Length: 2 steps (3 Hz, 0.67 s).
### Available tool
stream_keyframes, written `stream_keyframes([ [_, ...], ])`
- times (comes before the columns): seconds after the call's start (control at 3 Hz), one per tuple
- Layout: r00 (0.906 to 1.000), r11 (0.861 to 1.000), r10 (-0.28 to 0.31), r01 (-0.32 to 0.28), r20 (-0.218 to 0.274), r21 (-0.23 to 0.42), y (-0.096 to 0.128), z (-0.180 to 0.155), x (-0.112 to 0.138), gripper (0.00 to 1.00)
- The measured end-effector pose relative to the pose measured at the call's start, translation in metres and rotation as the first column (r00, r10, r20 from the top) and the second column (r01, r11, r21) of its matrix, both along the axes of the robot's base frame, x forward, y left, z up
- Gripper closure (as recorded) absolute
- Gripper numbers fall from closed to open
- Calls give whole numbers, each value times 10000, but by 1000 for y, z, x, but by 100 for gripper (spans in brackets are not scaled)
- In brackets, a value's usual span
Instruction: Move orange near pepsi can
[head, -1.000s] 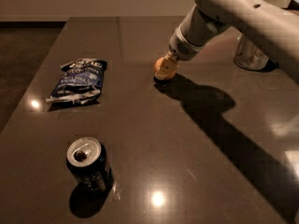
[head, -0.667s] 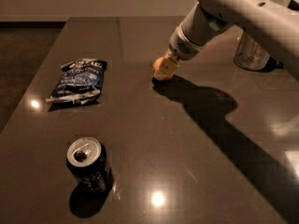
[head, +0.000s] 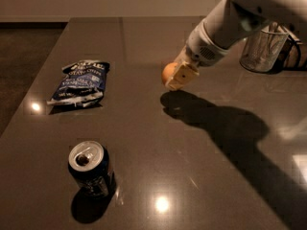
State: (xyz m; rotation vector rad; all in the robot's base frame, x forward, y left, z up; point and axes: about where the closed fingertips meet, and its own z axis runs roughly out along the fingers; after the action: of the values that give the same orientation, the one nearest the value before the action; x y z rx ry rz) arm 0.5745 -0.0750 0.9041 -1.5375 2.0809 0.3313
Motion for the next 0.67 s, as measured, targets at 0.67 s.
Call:
stream_keyframes([
  [0.67, 9882, 9881, 1517, -1521, 191, 211, -10, 21, -86, 100],
])
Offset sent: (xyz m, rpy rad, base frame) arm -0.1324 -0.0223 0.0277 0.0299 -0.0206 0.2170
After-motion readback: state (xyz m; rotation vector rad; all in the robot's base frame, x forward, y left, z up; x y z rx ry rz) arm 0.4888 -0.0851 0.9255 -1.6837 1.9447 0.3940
